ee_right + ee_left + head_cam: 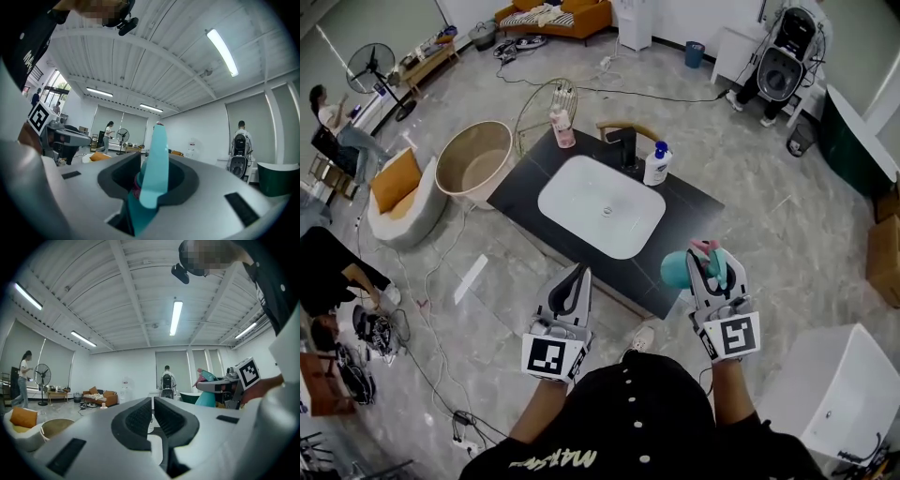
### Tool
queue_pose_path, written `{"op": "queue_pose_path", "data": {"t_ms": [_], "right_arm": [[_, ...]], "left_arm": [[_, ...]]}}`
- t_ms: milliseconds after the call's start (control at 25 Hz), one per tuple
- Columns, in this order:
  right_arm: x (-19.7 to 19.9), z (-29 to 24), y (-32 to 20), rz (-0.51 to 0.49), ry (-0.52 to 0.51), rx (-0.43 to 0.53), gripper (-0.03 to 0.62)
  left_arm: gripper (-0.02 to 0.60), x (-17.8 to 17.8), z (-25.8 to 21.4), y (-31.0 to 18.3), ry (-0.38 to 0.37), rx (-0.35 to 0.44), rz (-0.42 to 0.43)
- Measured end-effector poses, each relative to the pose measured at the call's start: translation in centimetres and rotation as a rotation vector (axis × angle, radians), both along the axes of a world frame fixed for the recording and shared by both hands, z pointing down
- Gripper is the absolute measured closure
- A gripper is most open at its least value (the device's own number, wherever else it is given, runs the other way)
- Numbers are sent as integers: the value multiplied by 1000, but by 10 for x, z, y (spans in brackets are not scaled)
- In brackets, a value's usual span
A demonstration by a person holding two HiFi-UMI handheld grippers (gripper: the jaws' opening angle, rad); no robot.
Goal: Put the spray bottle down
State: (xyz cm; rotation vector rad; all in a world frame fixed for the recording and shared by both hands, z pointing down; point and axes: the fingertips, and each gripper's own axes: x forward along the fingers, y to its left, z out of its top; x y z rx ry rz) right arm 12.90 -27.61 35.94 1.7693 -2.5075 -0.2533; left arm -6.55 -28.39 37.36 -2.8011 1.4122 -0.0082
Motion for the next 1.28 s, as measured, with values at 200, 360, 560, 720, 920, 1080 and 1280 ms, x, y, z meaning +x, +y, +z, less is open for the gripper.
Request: {"op": "queue_pose_path", "data": {"t_ms": [200,360,560,720,920,1080,1280], "right_arm": [[21,3,-35,-23,-6,-14,491],[31,11,-53,-37,-12,-36,491],[42,36,-70,-14,-15,-81,491],[45,57,-85,7,-2,-121,491],[44,89,-106,35,27,-170,491],[40,129,-132,51,52,-231,491],[35,175,-162,67,67,-275,491]], "left_arm": [[558,31,-2,-31,-9,-4,2],[558,44,2,-47,-20,-27,-3],[558,53,12,-58,-35,-62,3],[558,59,23,-66,-47,-79,39],[558,60,46,-73,-60,-137,93],[558,56,82,-77,-72,-239,120],[558,53,131,-79,-90,-359,157]]}}
